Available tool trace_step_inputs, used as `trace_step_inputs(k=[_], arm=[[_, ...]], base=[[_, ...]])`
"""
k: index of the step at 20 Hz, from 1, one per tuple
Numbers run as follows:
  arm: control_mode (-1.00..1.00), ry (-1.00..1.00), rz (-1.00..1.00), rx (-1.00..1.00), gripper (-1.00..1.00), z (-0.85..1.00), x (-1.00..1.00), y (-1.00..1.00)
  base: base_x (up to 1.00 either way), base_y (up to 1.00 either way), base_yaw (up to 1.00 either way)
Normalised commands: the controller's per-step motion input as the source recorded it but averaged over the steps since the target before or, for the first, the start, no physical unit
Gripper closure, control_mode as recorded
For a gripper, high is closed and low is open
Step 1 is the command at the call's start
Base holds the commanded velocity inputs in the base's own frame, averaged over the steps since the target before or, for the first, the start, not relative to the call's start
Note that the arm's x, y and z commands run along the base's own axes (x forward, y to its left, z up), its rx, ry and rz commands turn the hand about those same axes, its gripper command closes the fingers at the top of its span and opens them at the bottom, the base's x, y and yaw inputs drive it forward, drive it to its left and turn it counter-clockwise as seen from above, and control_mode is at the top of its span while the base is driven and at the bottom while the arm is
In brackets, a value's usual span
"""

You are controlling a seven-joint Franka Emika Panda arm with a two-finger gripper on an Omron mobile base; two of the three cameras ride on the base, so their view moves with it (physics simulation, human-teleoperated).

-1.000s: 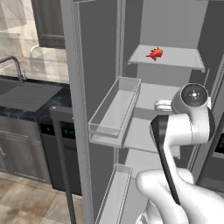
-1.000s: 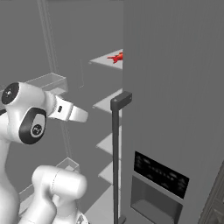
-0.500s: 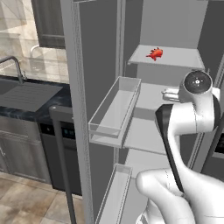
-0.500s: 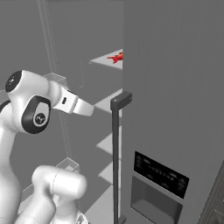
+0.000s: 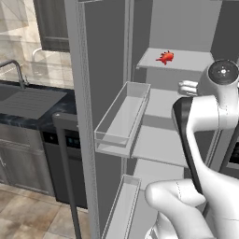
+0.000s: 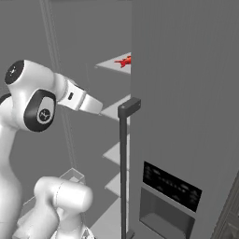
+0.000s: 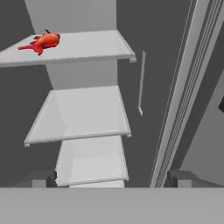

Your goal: Take the cheese, fish, and potato from the fridge and place them on the plate on the dining counter to create an appetizer plate.

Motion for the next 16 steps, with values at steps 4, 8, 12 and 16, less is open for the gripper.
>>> trace_step_inputs(k=[4, 8, 12, 16], arm=[[-1.00, -0.08, 0.01, 0.06, -1.00, 0.24, 0.09, 0.00], [-1.00, -0.09, 0.03, 0.06, -1.00, 0.13, 0.23, 0.00], [-1.00, -0.07, 0.06, 0.07, -1.00, 0.02, 0.39, 0.00], [-1.00, -0.07, 0.04, 0.06, -1.00, 0.01, 0.50, 0.00]], base=[[0.00, 0.00, 0.00], [0.00, 0.00, 0.00], [0.00, 0.00, 0.00], [0.00, 0.00, 0.00]])
